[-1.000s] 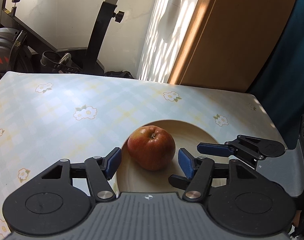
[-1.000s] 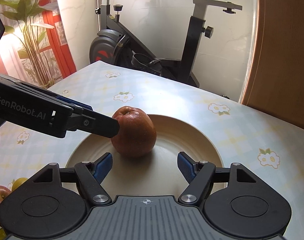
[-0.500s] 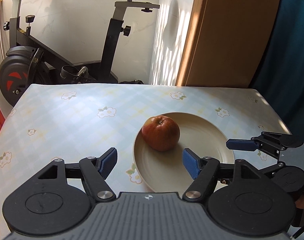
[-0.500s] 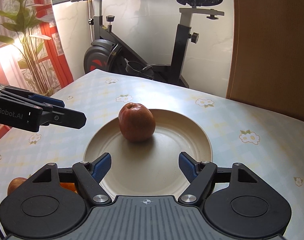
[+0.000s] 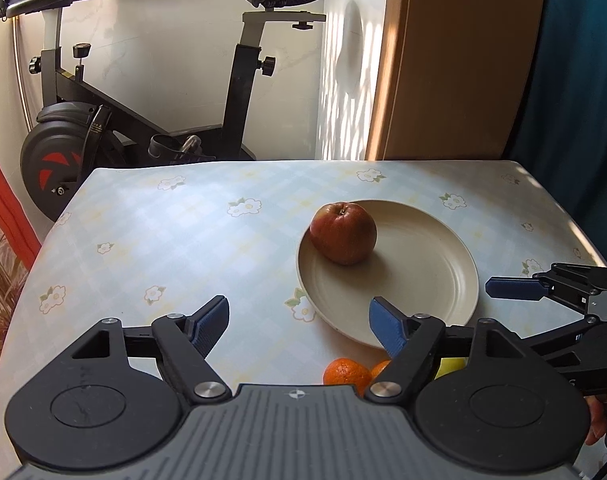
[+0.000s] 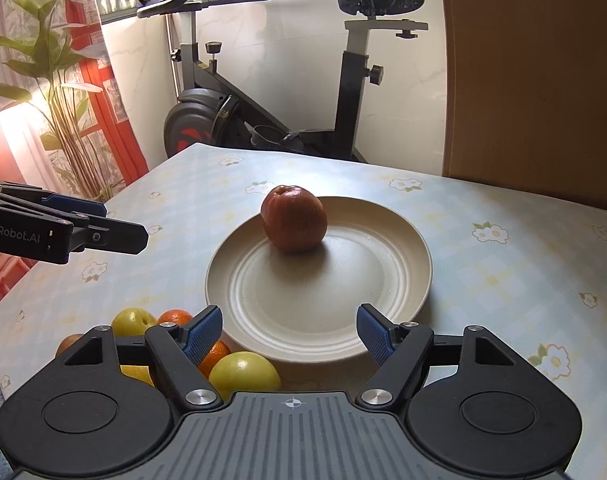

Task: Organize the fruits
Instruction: 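Move the left tool back toward the fruit pile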

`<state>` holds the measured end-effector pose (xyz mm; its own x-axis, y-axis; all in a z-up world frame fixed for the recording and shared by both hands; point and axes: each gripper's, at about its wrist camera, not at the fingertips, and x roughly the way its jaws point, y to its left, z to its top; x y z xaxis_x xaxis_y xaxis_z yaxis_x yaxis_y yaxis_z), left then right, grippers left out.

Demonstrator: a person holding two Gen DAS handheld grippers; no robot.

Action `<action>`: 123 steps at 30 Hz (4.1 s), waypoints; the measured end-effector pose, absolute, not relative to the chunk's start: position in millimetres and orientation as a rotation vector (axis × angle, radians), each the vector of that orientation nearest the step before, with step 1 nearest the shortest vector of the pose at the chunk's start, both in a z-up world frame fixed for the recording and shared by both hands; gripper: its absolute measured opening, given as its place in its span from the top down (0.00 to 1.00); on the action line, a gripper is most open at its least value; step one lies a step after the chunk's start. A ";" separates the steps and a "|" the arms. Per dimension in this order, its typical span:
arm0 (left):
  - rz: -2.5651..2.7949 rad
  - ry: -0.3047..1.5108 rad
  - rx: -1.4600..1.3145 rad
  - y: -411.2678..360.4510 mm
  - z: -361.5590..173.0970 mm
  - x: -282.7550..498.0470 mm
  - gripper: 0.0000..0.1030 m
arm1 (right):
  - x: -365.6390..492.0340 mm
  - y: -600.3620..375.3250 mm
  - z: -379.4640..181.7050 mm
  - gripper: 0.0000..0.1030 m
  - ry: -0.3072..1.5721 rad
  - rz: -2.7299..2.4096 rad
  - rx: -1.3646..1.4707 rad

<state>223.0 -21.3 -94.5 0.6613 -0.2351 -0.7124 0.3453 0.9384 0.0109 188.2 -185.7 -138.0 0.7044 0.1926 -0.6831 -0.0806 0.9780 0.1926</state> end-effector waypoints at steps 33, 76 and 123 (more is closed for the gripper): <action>-0.194 0.660 0.105 16.4 -93.6 165.1 0.14 | 108.1 -175.0 -132.9 0.03 0.724 0.096 0.147; -0.252 0.728 0.059 21.2 -103.3 161.6 0.23 | 97.2 -190.6 -138.5 0.51 0.773 0.066 0.112; -0.330 0.769 0.139 -7.6 -116.0 111.1 0.24 | 68.9 -163.0 -168.1 0.57 0.887 0.217 0.121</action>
